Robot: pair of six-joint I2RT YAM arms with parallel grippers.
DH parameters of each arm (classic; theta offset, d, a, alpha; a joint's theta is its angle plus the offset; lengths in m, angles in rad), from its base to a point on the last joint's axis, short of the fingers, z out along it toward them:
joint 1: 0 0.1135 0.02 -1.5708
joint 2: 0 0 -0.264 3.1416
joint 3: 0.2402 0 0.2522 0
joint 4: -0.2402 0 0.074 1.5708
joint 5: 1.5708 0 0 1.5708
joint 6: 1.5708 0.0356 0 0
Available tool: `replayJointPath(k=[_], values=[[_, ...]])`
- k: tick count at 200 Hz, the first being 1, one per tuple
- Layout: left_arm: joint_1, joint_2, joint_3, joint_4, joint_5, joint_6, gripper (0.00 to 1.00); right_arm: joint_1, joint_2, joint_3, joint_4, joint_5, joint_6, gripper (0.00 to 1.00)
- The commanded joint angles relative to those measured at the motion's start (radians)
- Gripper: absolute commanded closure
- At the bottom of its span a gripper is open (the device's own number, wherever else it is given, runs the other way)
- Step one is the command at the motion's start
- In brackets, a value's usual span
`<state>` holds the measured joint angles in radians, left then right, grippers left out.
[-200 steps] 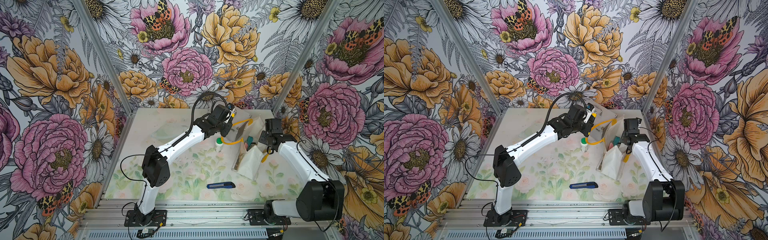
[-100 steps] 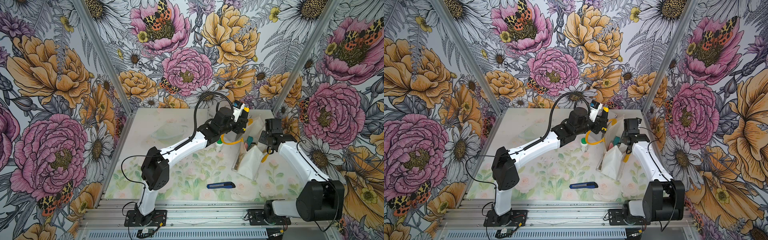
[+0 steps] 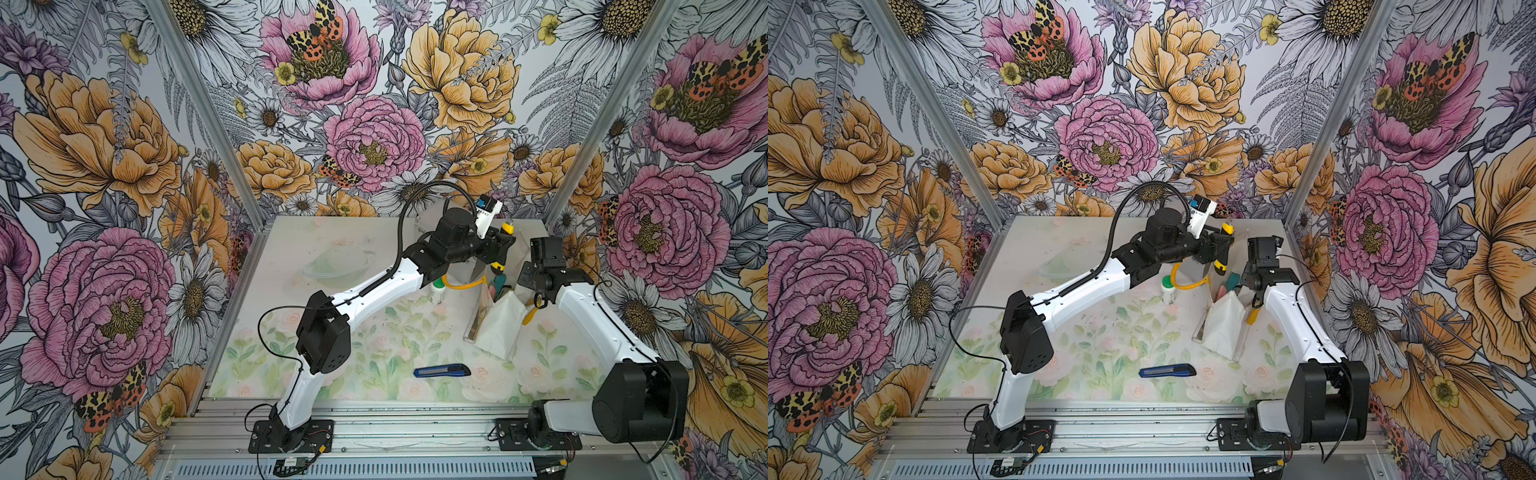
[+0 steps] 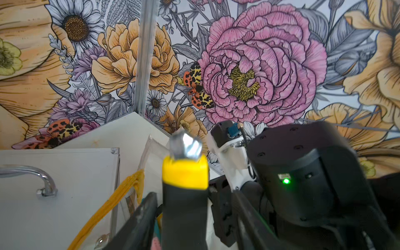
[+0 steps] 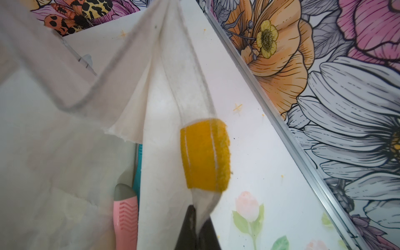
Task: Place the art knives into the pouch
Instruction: Place the utility knife in the pouch, then pick up the utility knife at the center of the board.
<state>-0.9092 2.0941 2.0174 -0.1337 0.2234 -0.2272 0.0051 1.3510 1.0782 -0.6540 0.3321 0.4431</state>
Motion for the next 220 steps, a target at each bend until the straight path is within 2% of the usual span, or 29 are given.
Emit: replayJointPath(k=[1,15,65,104,109,145,162,196,220], values=[[-0.014,0.002,0.034,-0.043,0.013,0.037,0.24,-0.009,-0.007,0.000,-0.006,0.014,-0.017,1.00],[-0.018,-0.005,0.034,-0.044,0.003,0.052,0.19,-0.009,-0.009,0.001,-0.006,0.015,-0.017,1.00],[-0.014,-0.045,0.012,-0.058,-0.024,0.108,0.16,-0.010,-0.006,0.009,-0.006,0.011,-0.019,1.00],[0.005,-0.123,-0.048,-0.090,-0.035,0.179,0.06,-0.009,-0.010,0.007,-0.007,0.016,-0.018,1.00],[0.008,-0.133,-0.063,-0.097,-0.037,0.185,0.01,-0.009,-0.010,0.007,-0.007,0.018,-0.018,1.00],[0.041,-0.260,-0.226,-0.152,-0.112,0.245,0.01,-0.009,0.011,0.021,-0.007,0.010,-0.017,1.00],[0.057,-0.327,-0.291,-0.240,-0.135,0.286,0.01,-0.009,0.011,0.027,-0.007,0.010,-0.016,1.00],[0.068,-0.373,-0.402,-0.464,-0.146,0.336,0.02,-0.009,0.008,0.027,-0.007,0.017,-0.012,1.00],[0.051,-0.404,-0.531,-0.507,-0.174,0.320,0.01,-0.010,0.005,0.024,-0.007,0.027,-0.011,1.00]])
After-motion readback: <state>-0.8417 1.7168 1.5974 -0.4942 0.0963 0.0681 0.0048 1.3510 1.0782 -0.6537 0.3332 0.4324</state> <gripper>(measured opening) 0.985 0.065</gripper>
